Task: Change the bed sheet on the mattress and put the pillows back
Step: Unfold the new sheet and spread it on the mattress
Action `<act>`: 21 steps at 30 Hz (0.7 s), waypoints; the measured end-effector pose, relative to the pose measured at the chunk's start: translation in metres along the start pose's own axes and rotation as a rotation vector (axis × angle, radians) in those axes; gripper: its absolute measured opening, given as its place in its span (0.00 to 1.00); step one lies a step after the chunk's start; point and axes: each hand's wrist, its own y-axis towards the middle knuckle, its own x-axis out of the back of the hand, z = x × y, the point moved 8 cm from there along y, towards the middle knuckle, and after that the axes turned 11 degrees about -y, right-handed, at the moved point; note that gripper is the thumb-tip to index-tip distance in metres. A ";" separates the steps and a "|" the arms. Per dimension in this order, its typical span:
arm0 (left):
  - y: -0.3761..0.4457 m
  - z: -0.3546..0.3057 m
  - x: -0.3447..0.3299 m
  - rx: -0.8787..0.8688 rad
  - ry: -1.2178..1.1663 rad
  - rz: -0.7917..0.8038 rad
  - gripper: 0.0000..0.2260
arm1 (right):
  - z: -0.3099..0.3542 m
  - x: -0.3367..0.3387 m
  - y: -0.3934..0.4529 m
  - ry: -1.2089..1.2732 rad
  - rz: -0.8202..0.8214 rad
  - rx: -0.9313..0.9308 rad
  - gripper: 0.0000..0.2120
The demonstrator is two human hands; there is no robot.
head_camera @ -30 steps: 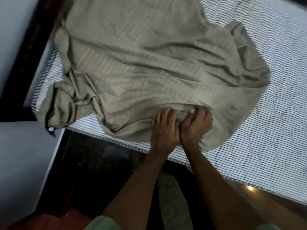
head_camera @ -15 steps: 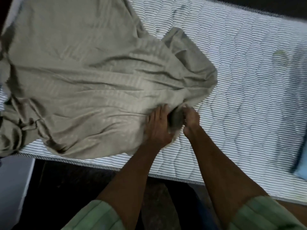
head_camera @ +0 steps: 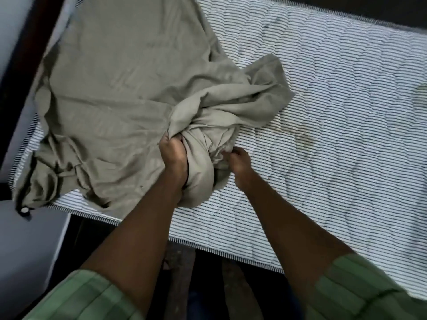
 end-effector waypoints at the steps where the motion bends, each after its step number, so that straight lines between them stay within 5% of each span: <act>1: 0.007 -0.003 0.003 -0.021 0.033 0.010 0.11 | -0.003 -0.018 0.008 0.062 0.003 -0.028 0.09; 6: 0.015 -0.001 0.014 -0.026 0.234 0.180 0.13 | -0.040 -0.084 0.057 0.270 0.080 -0.176 0.34; 11: -0.005 -0.007 0.009 -0.184 0.534 0.297 0.14 | -0.026 -0.061 0.009 0.340 0.072 -0.207 0.14; 13: -0.013 -0.002 0.001 -0.226 0.572 0.336 0.14 | -0.040 -0.027 0.000 0.375 0.005 -0.266 0.22; 18: 0.001 0.076 0.007 0.048 0.635 0.413 0.30 | -0.045 0.067 -0.031 0.581 -0.034 -0.224 0.18; 21: -0.020 0.119 0.019 0.198 0.874 0.625 0.41 | -0.063 0.136 -0.039 0.669 -0.151 -0.170 0.20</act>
